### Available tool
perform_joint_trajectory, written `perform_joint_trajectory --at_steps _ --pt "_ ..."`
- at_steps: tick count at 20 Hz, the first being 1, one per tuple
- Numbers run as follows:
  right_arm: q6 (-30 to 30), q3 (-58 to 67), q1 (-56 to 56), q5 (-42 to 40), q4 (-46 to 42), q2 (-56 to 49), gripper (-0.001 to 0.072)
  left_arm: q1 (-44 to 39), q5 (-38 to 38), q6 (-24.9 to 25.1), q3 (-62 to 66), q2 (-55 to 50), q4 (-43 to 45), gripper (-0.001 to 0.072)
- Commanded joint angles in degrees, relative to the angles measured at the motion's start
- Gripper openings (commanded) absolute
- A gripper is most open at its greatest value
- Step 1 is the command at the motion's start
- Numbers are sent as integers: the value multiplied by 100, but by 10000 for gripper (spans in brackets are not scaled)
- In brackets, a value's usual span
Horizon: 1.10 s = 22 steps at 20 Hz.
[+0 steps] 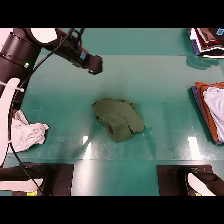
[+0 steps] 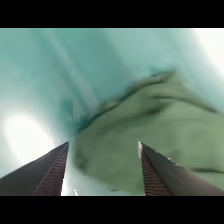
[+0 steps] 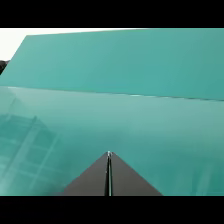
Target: Fold the shirts.
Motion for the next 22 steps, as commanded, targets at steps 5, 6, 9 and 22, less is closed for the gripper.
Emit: perform_joint_trajectory --at_steps 5,6,9,22 --pt "4 -2 2 243 2 -22 17 881 1266 409 -2599 -345 -1567 532" --pt "2 -2 4 269 4 -26 17 881 1419 584 -2879 -470 -1921 532" --pt "2 -2 4 343 4 -35 17 874 1471 1032 -3130 -844 -2809 531" --pt "9 -2017 4 850 11 -33 17 1434 1425 981 -2033 -26 -2332 25"
